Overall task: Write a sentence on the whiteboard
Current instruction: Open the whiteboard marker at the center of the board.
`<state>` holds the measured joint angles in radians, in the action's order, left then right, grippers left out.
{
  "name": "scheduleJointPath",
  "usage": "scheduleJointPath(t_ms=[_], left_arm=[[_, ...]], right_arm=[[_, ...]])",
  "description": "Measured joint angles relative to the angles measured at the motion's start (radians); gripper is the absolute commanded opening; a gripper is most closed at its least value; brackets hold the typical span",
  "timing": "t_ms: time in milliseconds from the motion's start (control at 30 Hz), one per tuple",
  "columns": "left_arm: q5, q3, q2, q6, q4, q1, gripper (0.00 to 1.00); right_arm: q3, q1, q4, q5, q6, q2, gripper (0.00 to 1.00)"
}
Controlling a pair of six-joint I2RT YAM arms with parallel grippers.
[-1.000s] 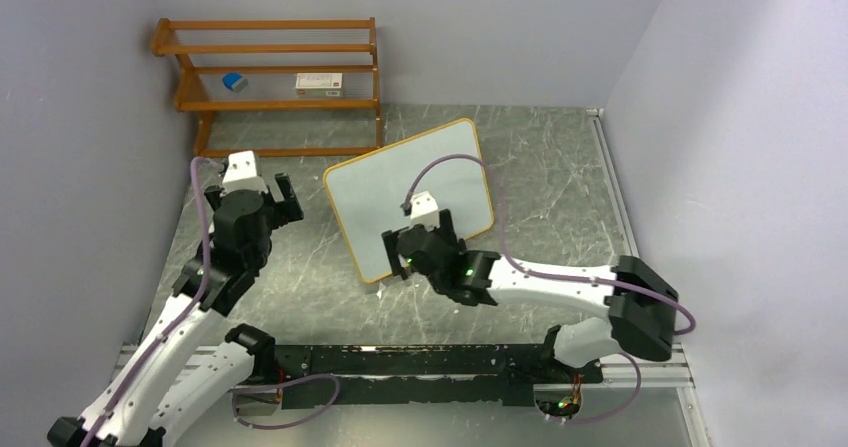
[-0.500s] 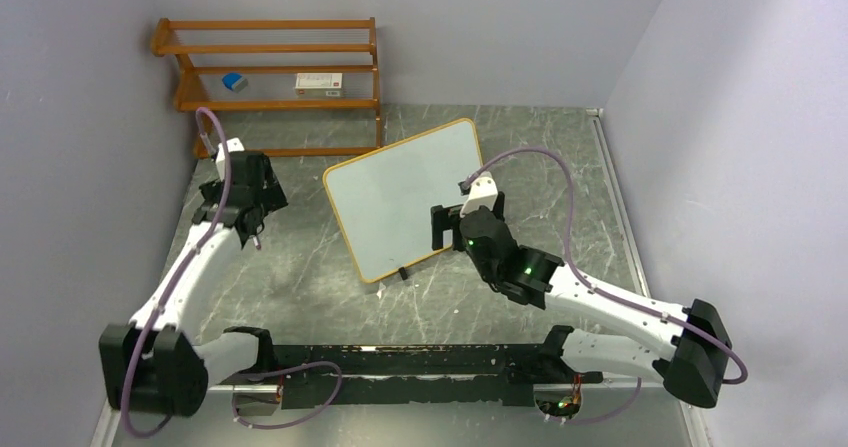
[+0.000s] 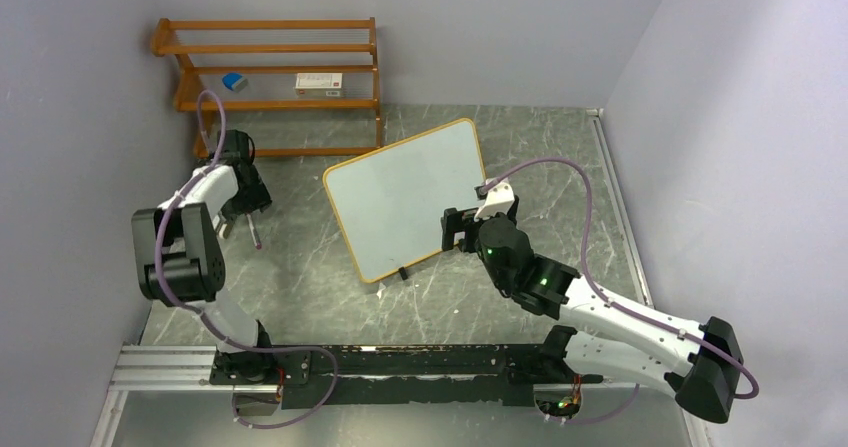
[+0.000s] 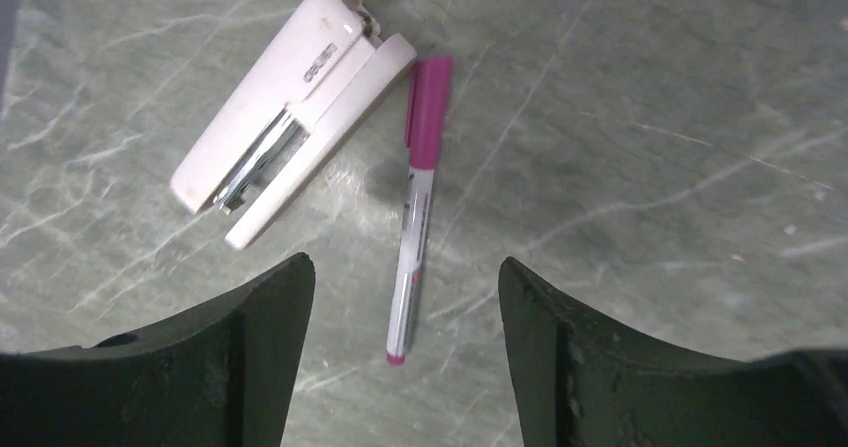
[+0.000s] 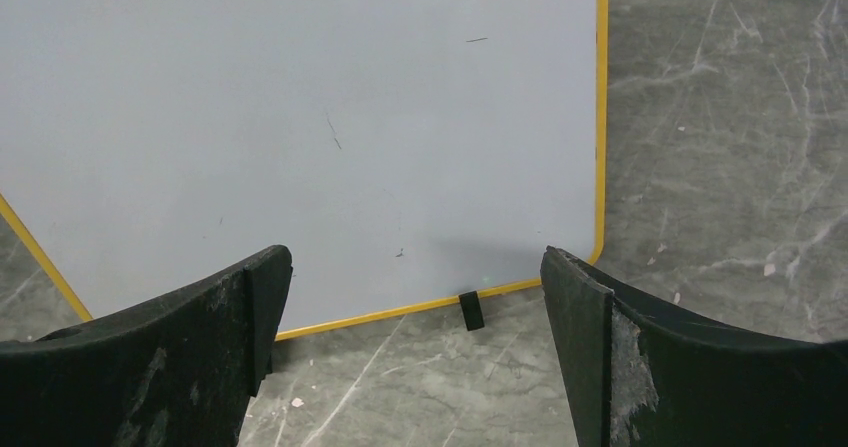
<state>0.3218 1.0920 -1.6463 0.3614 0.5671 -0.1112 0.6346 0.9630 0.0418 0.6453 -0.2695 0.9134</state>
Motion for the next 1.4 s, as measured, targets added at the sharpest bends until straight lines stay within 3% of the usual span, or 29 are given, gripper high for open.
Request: scheduleJointPath(t_ms=[100, 333, 500, 767, 867, 1000, 1400], left_arm=[[-0.042, 0.036, -0.091, -0.013, 0.004, -0.025, 0.54], [-0.096, 0.095, -0.208, -0.038, 0.003, -0.038, 0.45], [-0.116, 0.105, -0.217, -0.05, -0.002, -0.063, 0.35], [-0.167, 0.101, -0.218, -0.059, -0.013, -0.078, 0.07], [-0.189, 0.085, -0.203, -0.054, -0.019, -0.079, 0.05], [-0.23, 0.029, -0.131, -0.029, -0.015, -0.08, 0.05], [-0.427, -0.02, 0.373, 0.175, 0.004, -0.08, 0.05]], right_arm=[[-0.003, 0.0, -0.001, 0.0, 0.002, -0.002, 1.0], [-0.008, -0.001, -0.01, -0.002, 0.006, -0.002, 1.0], [-0.008, -0.001, -0.014, -0.001, 0.012, -0.001, 1.0], [-0.008, -0.002, -0.015, -0.008, 0.024, 0.027, 1.0], [-0.007, -0.002, -0.015, -0.023, 0.03, 0.027, 1.0], [-0.006, -0.002, -0.015, -0.044, 0.045, 0.027, 1.0], [0.021, -0.002, -0.055, -0.236, 0.134, -0.014, 1.0]])
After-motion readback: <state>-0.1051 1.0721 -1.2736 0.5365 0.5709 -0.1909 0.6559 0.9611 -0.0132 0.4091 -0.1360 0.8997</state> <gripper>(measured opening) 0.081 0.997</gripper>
